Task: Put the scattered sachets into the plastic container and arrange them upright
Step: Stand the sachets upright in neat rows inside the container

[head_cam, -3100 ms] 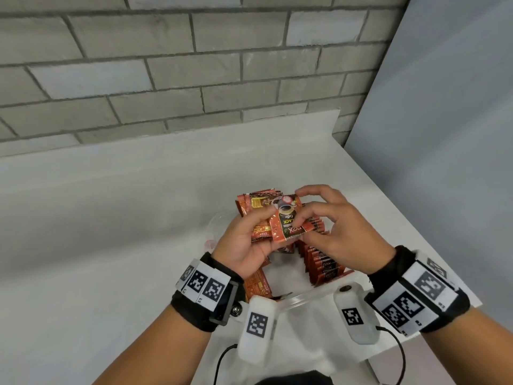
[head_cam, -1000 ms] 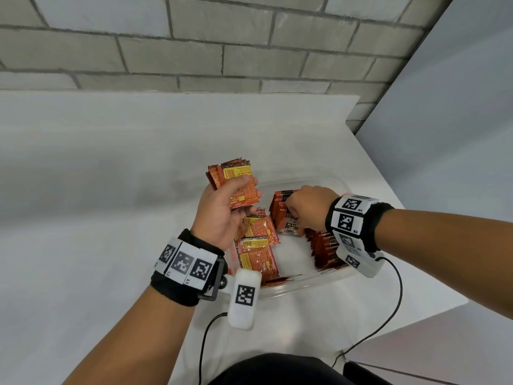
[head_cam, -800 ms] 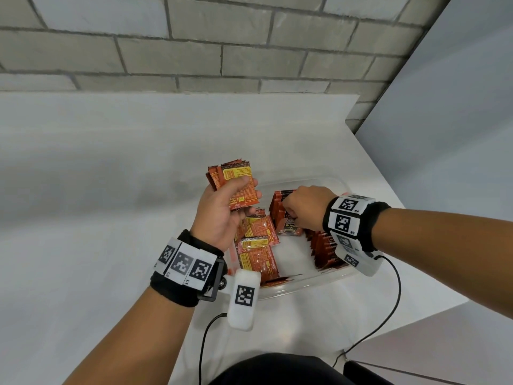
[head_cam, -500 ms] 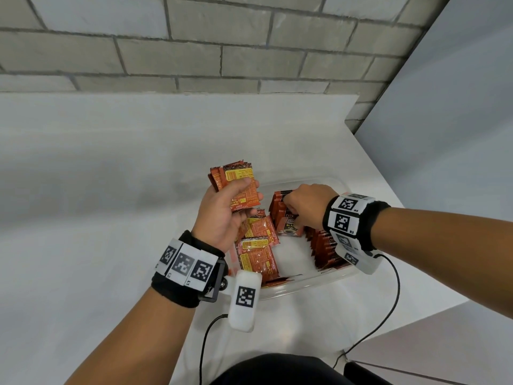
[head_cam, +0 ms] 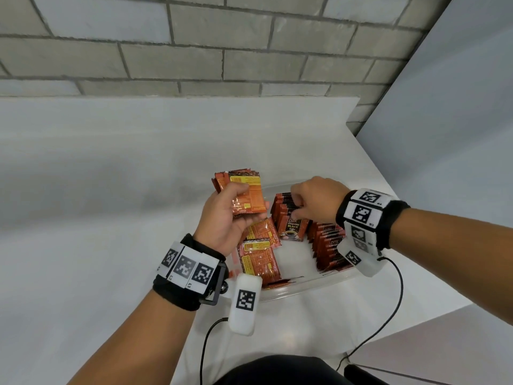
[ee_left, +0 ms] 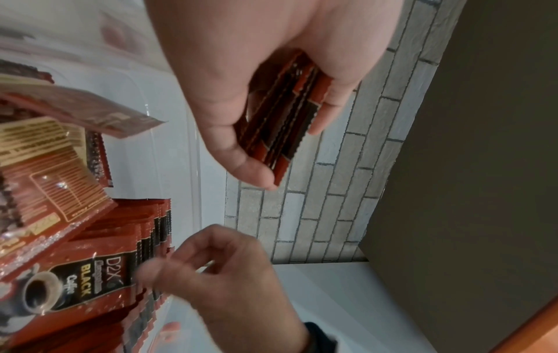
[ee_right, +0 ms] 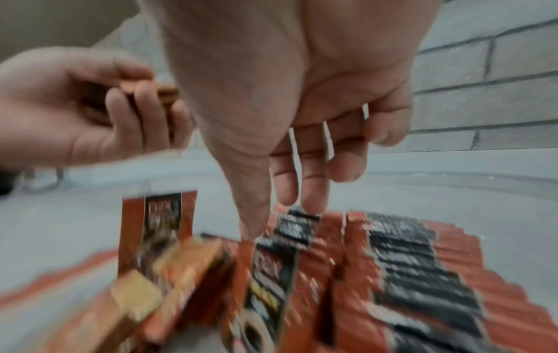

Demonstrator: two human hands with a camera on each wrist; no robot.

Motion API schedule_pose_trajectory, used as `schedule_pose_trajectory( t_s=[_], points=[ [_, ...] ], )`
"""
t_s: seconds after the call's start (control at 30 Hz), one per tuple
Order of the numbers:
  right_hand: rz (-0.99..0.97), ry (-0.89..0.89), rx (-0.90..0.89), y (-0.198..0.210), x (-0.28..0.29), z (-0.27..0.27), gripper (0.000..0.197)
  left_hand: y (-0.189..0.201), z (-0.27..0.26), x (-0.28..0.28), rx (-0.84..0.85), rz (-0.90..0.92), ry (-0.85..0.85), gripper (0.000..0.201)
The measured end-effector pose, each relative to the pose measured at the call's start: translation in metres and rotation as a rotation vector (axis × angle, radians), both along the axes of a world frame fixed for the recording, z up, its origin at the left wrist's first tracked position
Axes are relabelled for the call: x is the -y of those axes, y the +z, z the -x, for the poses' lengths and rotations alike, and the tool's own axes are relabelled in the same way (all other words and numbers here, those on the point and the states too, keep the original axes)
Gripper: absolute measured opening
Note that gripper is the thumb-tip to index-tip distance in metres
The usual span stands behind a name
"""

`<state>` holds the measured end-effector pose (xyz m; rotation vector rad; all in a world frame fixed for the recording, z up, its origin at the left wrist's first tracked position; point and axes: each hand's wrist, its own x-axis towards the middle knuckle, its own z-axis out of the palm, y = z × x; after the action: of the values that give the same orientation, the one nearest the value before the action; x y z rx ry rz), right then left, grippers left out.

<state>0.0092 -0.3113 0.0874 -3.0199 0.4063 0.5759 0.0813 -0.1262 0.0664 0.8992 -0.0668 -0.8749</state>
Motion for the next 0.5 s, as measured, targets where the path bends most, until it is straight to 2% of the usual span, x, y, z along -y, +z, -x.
schedule_pose_trajectory(
  t_s=[0.13,0.17,0.27,0.37,0.43,0.5],
  points=[
    [-0.436,-0.137,0.455,0.024,-0.011,0.006,0.014,0.0,0.003,-0.001,0.046,-0.01,-0.122,0.015],
    [-0.521,-0.164,0.524,0.031,-0.015,0.008,0.014,0.001,0.004,0.0,0.065,-0.017,-0.142,0.021],
    [-0.621,-0.155,0.486,0.041,-0.025,0.015,0.025,0.003,0.008,0.001,0.111,-0.028,-0.218,0.034],
    [-0.724,-0.175,0.457,0.039,-0.024,0.02,0.034,0.003,0.012,0.003,0.122,-0.034,-0.254,0.028],
    [-0.782,-0.217,0.525,0.038,-0.022,0.021,0.028,0.002,0.013,0.003,0.109,-0.037,-0.254,0.036],
    [-0.769,-0.219,0.695,0.039,-0.022,0.023,0.018,0.002,0.013,0.004,0.086,-0.047,-0.242,0.045]
  ],
)
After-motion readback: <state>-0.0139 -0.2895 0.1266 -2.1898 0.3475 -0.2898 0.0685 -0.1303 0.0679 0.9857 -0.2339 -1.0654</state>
